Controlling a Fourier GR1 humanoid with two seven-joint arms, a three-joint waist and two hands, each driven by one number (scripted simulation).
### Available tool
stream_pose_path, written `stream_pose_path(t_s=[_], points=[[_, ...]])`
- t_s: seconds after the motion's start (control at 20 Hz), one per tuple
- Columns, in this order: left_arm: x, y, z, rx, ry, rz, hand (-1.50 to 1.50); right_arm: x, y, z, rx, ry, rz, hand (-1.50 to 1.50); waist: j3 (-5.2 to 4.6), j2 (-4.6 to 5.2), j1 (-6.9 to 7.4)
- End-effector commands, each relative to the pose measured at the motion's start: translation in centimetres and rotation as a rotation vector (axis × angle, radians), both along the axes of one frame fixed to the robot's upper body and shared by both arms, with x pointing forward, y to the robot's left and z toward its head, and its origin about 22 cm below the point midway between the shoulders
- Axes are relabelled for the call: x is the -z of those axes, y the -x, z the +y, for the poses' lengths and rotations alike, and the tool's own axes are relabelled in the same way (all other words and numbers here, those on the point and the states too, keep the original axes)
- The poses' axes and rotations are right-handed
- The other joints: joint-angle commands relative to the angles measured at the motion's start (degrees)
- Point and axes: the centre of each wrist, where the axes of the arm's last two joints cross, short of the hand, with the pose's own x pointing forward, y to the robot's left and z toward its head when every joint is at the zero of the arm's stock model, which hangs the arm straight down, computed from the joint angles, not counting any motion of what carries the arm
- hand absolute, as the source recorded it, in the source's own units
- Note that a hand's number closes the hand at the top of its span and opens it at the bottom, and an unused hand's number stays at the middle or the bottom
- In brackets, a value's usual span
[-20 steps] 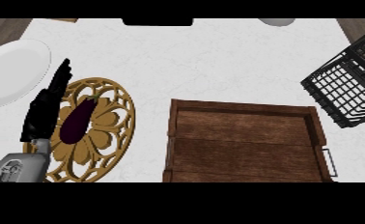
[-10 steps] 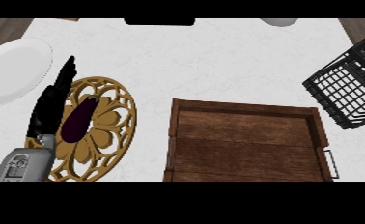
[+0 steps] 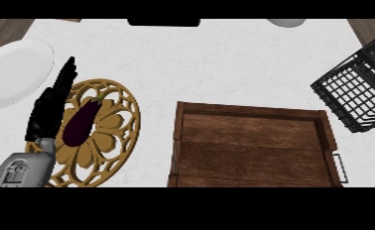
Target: Pick the bell pepper from the tray and place it in the tiered basket
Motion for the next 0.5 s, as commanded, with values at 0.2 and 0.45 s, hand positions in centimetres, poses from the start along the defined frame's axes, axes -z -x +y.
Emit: stream_pose_path(t_s=[0.2, 0.45], points=[[-0.3, -0.3, -0.9, 0.001, 0.005, -0.007, 0.00, 4.1, -1.6, -1.9, 0.042, -0.214, 0.283, 1.50, 0.00, 0.15, 0.05], [0.7, 0.2, 2.2, -0.008, -0.002, -0.002, 0.00, 4.8, -1.9, -2.5, 0.019, -0.205, 0.289, -1.50, -0.02, -0.05, -0.53]])
